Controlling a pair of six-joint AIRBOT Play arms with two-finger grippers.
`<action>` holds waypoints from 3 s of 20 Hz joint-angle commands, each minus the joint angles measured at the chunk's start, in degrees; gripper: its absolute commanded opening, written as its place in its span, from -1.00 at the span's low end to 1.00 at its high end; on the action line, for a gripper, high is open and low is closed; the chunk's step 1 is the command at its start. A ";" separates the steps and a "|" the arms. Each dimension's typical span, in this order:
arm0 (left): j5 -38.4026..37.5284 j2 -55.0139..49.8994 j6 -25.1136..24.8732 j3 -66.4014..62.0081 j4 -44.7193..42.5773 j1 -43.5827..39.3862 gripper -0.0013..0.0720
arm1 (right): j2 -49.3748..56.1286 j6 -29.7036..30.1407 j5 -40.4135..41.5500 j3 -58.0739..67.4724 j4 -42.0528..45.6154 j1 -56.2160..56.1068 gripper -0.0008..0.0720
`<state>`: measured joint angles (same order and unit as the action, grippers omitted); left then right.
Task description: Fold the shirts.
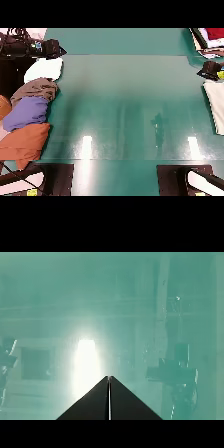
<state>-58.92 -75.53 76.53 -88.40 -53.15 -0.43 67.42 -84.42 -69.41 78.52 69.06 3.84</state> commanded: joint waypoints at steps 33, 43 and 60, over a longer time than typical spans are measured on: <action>20.28 -30.23 8.94 -5.09 -24.94 10.95 0.84 | 0.00 -0.04 -0.44 0.04 -0.59 -0.63 -0.93; 3.65 -31.15 8.52 -22.32 -25.75 10.93 -0.89 | -0.04 -0.11 -1.05 0.13 -0.61 -0.61 -0.93; -15.85 0.17 7.48 -5.62 -24.24 -27.50 -0.89 | -0.15 -1.20 -5.09 28.35 -6.56 -0.61 -0.93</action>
<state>-74.63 -75.55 83.33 -102.94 -78.43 -17.76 67.29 -85.60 -72.25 104.55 62.61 3.25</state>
